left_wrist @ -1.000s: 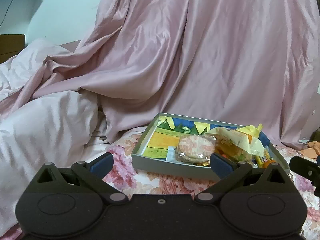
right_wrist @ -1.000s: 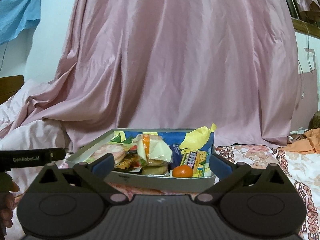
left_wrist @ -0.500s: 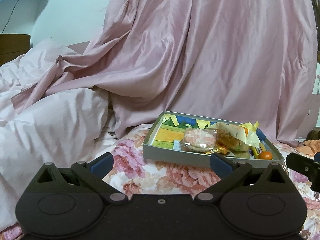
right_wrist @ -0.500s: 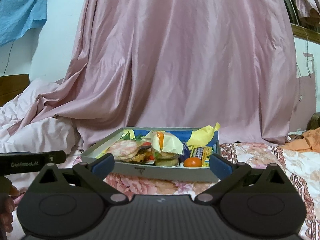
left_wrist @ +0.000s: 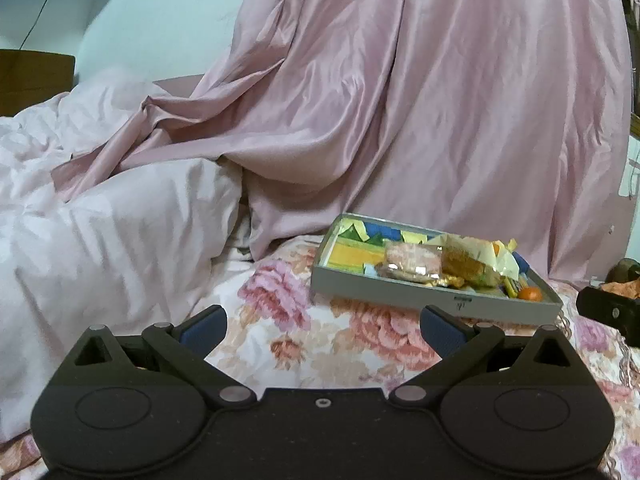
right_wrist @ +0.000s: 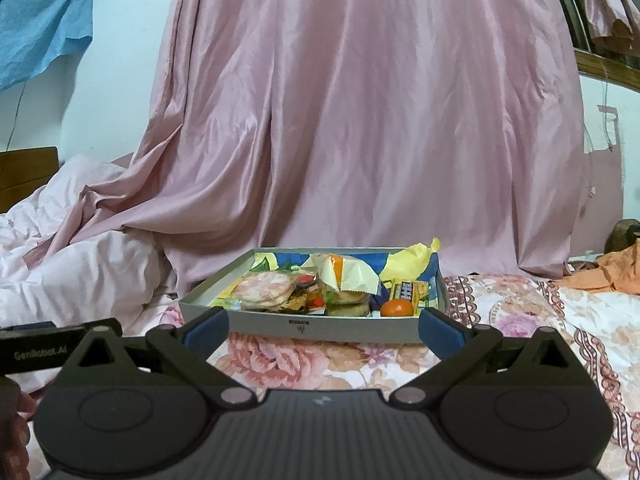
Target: Organize snacks
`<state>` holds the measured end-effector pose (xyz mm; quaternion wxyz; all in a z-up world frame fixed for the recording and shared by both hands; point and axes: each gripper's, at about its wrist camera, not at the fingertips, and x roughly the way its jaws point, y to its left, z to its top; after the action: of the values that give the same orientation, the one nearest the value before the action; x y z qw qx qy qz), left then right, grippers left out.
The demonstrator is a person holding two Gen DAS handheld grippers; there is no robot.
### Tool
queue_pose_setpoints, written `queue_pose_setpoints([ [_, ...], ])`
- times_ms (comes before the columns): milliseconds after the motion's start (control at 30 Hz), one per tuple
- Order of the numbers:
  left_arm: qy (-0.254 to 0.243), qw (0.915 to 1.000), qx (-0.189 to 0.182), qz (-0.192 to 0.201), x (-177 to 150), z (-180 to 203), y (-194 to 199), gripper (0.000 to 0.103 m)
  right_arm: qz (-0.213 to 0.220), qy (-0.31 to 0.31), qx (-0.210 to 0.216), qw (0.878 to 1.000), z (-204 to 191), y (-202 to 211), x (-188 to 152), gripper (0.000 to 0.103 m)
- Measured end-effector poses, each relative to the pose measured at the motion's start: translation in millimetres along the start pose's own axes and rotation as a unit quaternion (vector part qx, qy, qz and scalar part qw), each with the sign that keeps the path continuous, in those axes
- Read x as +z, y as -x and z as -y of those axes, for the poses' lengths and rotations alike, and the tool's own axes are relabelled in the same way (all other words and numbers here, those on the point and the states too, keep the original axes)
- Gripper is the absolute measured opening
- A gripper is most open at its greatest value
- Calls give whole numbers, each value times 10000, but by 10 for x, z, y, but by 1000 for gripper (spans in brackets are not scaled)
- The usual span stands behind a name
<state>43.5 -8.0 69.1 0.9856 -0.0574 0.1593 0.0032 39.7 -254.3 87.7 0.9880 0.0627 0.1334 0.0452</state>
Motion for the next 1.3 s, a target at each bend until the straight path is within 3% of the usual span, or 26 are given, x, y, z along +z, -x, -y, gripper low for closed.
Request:
queue_pose_setpoints([
  [300, -360, 9987, -242, -274, -188, -160, 196, 102, -182, -179, -477, 9985, -144, 191, -169, 103],
  [467, -262, 9987, -348, -278, -245, -199, 200, 102, -256, -46, -759, 9968, -232, 236, -230, 103],
  [1300, -265, 9980, -364, -444, -442, -199, 35, 102, -307, 68, -1004, 9945, -341, 295, -562, 103],
])
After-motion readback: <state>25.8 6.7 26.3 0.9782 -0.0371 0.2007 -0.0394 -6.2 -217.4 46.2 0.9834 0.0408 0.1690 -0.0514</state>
